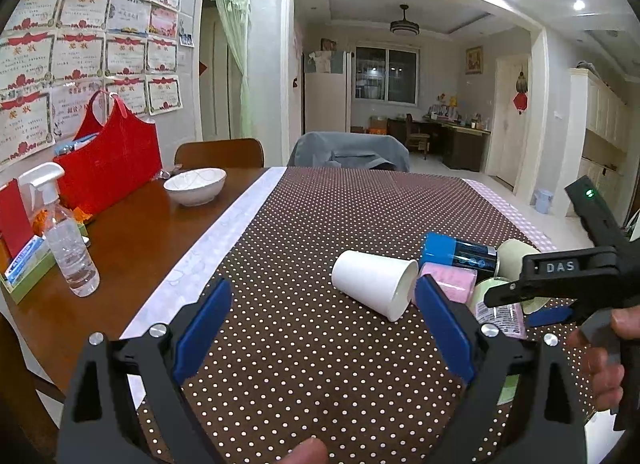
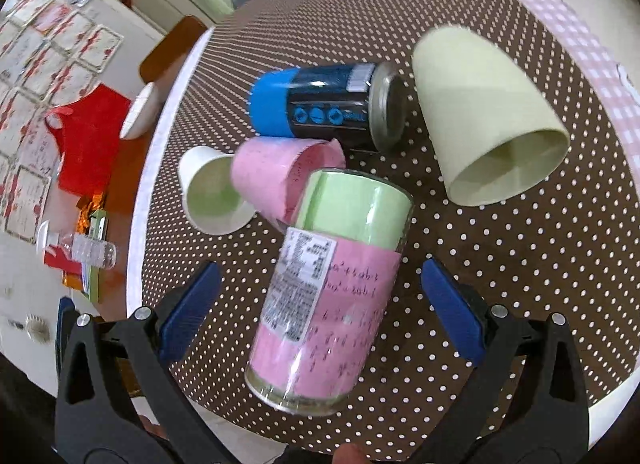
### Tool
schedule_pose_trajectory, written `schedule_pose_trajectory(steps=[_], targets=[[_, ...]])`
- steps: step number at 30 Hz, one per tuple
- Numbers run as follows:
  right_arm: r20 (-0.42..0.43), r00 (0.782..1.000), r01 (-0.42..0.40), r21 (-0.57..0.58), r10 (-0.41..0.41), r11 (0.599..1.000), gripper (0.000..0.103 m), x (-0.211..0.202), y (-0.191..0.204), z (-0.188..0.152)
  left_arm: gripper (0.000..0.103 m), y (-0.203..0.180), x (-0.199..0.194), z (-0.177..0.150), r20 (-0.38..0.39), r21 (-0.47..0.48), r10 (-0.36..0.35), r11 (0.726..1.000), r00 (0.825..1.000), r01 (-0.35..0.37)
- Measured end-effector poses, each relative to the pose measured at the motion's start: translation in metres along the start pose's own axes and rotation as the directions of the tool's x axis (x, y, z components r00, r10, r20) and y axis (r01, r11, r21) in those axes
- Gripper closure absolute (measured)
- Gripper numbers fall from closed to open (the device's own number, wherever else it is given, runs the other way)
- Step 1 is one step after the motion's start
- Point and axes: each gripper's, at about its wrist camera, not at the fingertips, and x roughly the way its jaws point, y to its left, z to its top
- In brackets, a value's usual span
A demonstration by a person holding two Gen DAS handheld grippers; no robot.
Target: Flip cup upside down
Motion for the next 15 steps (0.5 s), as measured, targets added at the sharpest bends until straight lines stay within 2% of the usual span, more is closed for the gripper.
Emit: schedule_pose_trajectory(steps=[3, 8, 15], targets=[[-0.028, 1.0, 0.006, 0.04, -0.005, 0.999, 0.021, 0.009, -0.005, 0.004, 0.012, 0.003, 0.006, -0.001, -0.011, -0.003, -0.011, 1.0, 1.0, 0.011], [-0.031, 0.998, 0.053, 0.055, -0.051, 0.997, 0.026, 0.016, -0.004, 0.014, 0.012, 0.005, 0.013, -0.004, -0.027, 0.0, -0.015, 1.0, 1.0, 0.015], [-0.086, 0.993, 0.079, 0.037, -0.075, 0.996, 0.03, 0.035, 0.0, 0.02, 0.012, 0.0, 0.014, -0.006, -0.039, 0.01, -0.025, 1.0, 0.999, 0.025]])
